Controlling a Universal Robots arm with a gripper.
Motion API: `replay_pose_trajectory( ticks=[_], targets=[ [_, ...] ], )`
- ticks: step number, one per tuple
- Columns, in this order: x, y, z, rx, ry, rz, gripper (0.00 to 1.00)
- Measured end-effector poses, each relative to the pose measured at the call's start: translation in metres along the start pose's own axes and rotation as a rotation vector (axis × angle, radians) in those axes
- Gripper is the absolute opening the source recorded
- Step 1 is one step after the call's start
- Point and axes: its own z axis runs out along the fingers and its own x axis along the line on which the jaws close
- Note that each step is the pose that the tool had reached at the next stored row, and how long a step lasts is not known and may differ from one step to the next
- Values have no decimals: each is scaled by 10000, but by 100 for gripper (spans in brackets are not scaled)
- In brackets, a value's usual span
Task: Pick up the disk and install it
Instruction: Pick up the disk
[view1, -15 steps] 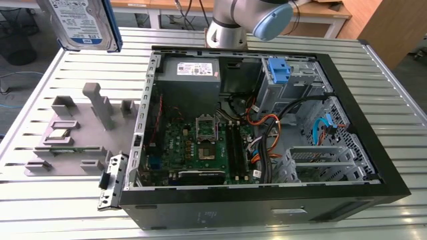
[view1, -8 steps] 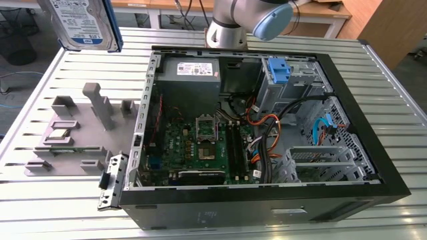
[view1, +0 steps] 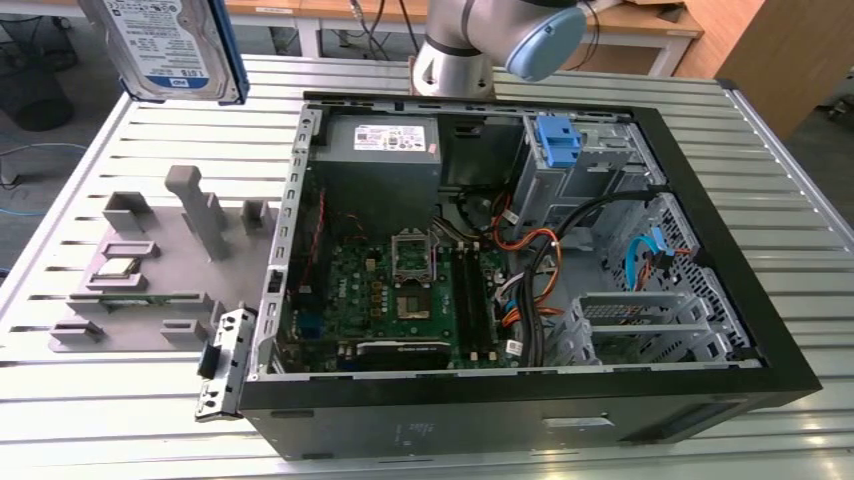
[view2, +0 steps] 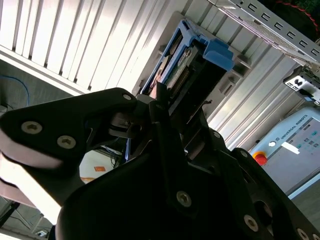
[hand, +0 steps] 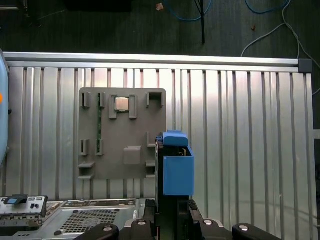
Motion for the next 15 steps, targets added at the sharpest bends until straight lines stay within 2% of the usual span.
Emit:
replay_pose_trajectory(
  ticks=[10, 15],
  targets=[
    [0, -2, 0, 0, 0, -1, 35],
    [-1, -35, -1, 0, 0, -1, 35]
  ],
)
